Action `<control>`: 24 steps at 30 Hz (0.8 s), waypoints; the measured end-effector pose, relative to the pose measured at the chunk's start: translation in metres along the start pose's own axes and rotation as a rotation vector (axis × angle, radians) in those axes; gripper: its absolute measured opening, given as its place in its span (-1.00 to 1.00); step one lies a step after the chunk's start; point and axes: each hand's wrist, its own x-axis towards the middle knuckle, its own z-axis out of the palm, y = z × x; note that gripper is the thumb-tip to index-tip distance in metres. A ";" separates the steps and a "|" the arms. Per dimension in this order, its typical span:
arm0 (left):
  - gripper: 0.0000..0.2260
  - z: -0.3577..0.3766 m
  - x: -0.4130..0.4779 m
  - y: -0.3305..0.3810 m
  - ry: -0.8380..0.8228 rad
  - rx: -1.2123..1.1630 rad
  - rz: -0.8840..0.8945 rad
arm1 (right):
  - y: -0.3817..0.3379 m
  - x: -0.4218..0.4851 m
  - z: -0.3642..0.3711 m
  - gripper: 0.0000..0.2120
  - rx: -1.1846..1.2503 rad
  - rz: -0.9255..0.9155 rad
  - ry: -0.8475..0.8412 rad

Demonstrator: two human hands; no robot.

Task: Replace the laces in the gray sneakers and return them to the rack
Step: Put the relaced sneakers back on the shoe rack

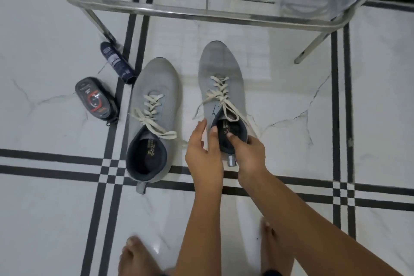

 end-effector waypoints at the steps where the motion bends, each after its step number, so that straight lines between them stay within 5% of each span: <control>1: -0.74 -0.008 -0.006 0.004 0.052 0.020 0.030 | 0.000 -0.002 0.002 -0.70 -0.007 0.041 0.014; 6: -0.56 -0.066 -0.010 0.019 0.429 0.245 0.098 | -0.007 -0.022 0.015 -0.47 0.053 0.197 0.066; 8: -0.35 -0.083 0.005 0.018 0.500 0.382 -0.104 | -0.008 -0.027 0.021 -0.55 0.063 0.195 0.084; 11: -0.18 -0.097 0.031 0.013 0.447 0.117 -0.426 | -0.006 -0.031 0.030 -0.64 0.075 0.212 0.126; 16: -0.37 -0.096 0.039 0.005 0.378 -0.317 -0.650 | -0.002 -0.034 0.037 -0.74 0.071 0.233 0.177; 24: -0.51 -0.072 0.017 -0.012 0.406 -0.502 -0.699 | 0.008 -0.048 0.039 -0.72 -0.011 0.189 0.154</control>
